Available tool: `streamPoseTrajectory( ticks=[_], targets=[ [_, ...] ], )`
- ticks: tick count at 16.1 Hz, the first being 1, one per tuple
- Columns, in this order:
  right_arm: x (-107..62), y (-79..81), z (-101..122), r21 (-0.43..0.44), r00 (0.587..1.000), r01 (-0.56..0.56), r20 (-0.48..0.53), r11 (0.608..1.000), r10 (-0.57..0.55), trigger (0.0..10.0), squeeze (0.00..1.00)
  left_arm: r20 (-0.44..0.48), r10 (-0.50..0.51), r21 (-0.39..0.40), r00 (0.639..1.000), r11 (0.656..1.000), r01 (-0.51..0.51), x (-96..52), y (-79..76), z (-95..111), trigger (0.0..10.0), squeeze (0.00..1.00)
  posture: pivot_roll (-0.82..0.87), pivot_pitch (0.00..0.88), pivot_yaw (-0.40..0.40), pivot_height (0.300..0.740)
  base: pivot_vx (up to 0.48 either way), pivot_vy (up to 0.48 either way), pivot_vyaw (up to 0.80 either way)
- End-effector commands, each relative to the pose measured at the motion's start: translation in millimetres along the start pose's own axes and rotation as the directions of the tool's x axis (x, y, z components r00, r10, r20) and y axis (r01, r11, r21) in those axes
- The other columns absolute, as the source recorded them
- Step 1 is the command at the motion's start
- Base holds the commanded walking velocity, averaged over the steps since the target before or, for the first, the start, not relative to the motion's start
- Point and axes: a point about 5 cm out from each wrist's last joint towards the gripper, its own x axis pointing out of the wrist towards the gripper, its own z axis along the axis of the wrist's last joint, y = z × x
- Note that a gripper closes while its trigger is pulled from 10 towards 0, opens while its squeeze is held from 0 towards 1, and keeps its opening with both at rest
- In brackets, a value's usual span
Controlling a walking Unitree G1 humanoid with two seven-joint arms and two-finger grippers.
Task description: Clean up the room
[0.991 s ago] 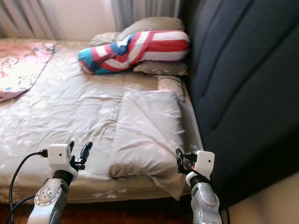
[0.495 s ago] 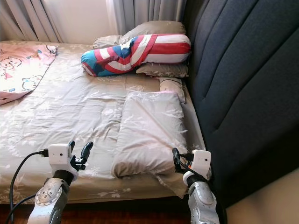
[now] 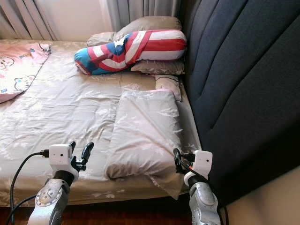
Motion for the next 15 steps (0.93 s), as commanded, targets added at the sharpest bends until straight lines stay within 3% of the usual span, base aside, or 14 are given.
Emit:
streamPoseTrajectory(
  ticks=[1,7,15],
  targets=[
    [0.8,-1.7,4.0,0.003,1.000,0.005,0.012,1.000,-0.005,10.0,0.00,0.014,-0.015,-0.001,1.000,1.000,0.015,0.1,-1.5,4.2,10.0,0.00,-0.01,0.059,-0.085,0.740,0.000,0.000,0.00],
    [0.0,-2.5,3.7,-0.002,1.000,-0.001,0.009,1.000,0.001,10.0,0.00,0.021,-0.008,-0.005,1.000,1.000,0.008,1.3,-0.6,5.7,10.0,0.00,-0.01,0.062,-0.089,0.740,0.000,0.000,0.00],
    [-0.8,-2.2,2.2,-0.002,1.000,-0.003,0.003,1.000,0.003,10.0,0.00,0.025,-0.009,-0.013,1.000,1.000,0.009,1.9,-1.8,6.5,10.0,0.00,-0.01,0.064,-0.090,0.740,0.280,0.000,0.00]
  ],
)
